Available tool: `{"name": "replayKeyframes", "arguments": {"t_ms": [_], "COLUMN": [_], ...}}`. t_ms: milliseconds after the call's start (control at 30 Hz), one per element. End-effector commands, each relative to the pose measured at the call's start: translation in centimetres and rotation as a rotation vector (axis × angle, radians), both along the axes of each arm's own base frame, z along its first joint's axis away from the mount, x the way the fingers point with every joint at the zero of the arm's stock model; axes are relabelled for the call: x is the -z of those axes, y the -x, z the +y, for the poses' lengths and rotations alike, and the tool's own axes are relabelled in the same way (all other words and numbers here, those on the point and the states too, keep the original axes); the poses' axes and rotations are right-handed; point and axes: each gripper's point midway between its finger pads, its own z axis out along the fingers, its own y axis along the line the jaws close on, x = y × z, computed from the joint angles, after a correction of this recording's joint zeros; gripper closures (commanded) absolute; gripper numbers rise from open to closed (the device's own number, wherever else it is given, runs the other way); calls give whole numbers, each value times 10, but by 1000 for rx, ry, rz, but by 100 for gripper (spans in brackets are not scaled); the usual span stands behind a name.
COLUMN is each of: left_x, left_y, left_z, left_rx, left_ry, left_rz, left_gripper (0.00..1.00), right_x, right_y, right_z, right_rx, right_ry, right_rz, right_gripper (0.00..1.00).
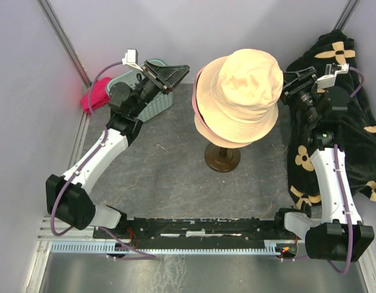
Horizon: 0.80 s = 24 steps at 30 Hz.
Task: Stack the hats
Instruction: Stack the hat on the hat, then reset both arms
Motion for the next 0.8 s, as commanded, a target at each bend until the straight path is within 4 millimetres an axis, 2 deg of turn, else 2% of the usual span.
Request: {"name": "replayKeyframes", "arguments": {"t_ms": [0, 233, 267, 333, 600, 767], "left_x": [-37, -37, -38, -41, -44, -46], "left_y": [22, 17, 16, 16, 12, 3], "left_z": [3, 13, 15, 18, 26, 35], "left_rx": [9, -79, -93, -115, -173, -267], "left_ry": [4, -38, -49, -63, -89, -207], "left_rz": [-141, -135, -135, -138, -126, -124], "left_gripper": [59, 58, 57, 57, 56, 55], "right_x": [-41, -46, -48, -49, -48, -49], "right_y": [13, 13, 14, 13, 13, 11], "right_z": [1, -9, -10, -14, -27, -50], "right_rx": [13, 79, 88, 110, 198, 322], "right_ry": [31, 35, 33, 35, 62, 167], "right_rz": [-123, -130, -132, -130, -105, -76], "right_gripper": [32, 26, 19, 12, 12, 12]}}
